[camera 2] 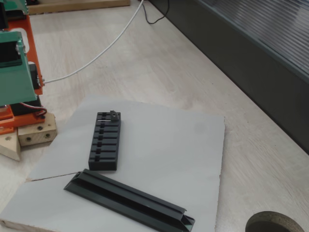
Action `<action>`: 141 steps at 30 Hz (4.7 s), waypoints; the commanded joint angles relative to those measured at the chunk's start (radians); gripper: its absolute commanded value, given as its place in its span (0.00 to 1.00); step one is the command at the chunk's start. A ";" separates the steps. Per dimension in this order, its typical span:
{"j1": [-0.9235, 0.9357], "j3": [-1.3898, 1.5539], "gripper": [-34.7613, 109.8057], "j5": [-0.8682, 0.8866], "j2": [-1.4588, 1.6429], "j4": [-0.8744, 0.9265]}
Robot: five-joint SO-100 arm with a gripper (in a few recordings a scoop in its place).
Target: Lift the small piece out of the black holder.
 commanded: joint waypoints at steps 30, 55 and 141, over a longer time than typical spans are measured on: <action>0.005 0.000 0.29 0.023 0.014 0.012; -0.163 0.002 0.29 0.046 -0.086 0.002; -1.150 0.107 0.40 1.388 -0.445 -0.169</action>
